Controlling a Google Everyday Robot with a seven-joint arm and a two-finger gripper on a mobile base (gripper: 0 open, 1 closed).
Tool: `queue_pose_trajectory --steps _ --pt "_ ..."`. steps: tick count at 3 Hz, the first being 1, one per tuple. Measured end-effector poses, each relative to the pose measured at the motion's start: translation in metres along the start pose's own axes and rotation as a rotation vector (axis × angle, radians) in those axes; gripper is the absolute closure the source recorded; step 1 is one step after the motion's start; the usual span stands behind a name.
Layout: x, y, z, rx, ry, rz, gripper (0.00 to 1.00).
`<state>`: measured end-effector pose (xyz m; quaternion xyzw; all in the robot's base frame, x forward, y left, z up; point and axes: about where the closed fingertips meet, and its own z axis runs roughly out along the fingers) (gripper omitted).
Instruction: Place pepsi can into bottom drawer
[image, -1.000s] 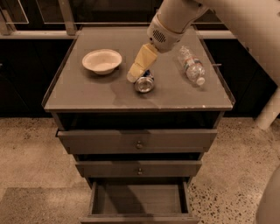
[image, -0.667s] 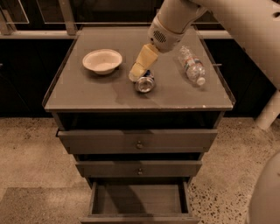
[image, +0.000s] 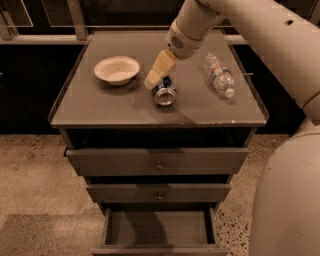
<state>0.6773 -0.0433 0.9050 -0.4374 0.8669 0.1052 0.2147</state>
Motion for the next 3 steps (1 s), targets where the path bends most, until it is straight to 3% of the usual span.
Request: queue_pose_trajectory --steps 1,3 --pt "-0.001 -0.006 0.018 -0.02 0.0 0.018 0.0" --pt "0.005 -0.001 0.072 -0.116 0.032 0.057 0.0"
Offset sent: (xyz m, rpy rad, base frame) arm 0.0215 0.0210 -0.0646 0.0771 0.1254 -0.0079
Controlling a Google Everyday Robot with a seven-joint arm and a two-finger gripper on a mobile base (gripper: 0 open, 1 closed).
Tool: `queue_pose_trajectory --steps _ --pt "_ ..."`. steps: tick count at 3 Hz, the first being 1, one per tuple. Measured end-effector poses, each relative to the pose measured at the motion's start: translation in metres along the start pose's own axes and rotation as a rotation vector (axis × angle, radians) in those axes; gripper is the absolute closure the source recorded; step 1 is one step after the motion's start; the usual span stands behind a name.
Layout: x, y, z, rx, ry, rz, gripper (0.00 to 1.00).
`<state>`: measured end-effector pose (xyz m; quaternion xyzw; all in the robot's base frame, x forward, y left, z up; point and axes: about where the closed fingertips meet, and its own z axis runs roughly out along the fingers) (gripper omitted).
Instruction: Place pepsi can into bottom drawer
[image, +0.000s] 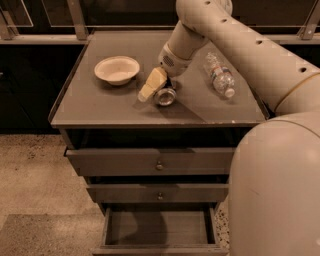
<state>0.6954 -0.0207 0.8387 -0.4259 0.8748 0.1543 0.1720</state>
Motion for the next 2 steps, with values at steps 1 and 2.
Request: queue_pose_trajectory --steps 1,2 --pt "0.0004 -0.0002 0.0019 -0.002 0.002 0.001 0.18" --pt "0.0004 -0.0002 0.0019 -0.002 0.002 0.001 0.41"
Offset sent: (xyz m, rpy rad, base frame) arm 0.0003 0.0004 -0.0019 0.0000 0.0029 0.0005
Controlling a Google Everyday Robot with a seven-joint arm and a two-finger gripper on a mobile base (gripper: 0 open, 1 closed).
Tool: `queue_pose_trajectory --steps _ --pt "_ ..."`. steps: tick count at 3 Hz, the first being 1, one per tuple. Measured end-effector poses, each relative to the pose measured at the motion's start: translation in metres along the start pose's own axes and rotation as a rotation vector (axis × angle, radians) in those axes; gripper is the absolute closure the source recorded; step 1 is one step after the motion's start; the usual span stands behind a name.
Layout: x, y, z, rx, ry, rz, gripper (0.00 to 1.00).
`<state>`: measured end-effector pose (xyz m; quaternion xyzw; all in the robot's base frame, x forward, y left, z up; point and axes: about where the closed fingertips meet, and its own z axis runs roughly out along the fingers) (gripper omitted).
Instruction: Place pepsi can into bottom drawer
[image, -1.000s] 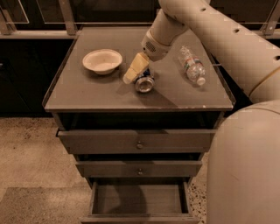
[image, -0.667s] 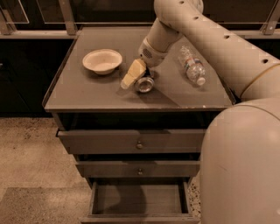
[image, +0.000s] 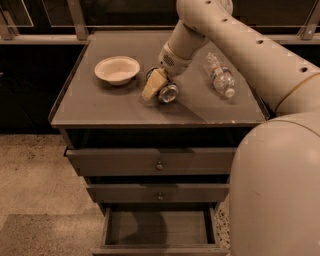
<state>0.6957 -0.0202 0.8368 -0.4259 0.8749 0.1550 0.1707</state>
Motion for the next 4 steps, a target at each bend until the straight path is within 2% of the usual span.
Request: queue_pose_trajectory --steps 2,3,4 --pt "0.0 0.0 0.0001 0.0 0.0 0.0 0.88" --pt "0.0 0.0 0.0001 0.0 0.0 0.0 1.0" --pt "-0.001 0.0003 -0.002 0.0 0.0 0.0 1.0"
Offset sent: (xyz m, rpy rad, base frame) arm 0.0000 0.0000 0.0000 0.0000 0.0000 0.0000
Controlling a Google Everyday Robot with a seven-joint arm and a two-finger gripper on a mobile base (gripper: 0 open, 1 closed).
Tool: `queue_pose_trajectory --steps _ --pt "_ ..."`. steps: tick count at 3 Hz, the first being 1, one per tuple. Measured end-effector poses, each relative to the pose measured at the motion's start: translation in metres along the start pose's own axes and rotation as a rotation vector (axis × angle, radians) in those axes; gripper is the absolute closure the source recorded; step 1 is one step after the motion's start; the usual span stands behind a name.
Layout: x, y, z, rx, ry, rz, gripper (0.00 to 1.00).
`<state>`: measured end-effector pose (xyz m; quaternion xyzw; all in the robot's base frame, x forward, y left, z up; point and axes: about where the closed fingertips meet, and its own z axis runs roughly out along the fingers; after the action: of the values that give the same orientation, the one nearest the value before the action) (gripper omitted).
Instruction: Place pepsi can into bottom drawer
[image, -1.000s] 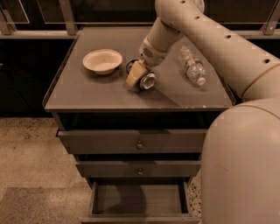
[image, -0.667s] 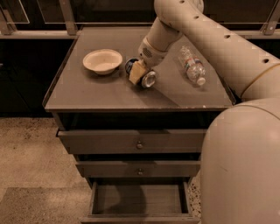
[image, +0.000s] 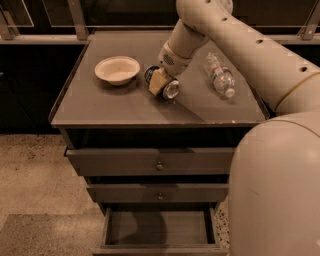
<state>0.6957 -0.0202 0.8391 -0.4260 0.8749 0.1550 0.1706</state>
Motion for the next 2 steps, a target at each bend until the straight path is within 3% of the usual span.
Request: queue_pose_trajectory --steps 1,2 --pt "0.025 0.015 -0.013 -0.098 -0.008 0.036 1.0" --pt "0.067 0.06 -0.064 -0.23 -0.091 0.131 1.0"
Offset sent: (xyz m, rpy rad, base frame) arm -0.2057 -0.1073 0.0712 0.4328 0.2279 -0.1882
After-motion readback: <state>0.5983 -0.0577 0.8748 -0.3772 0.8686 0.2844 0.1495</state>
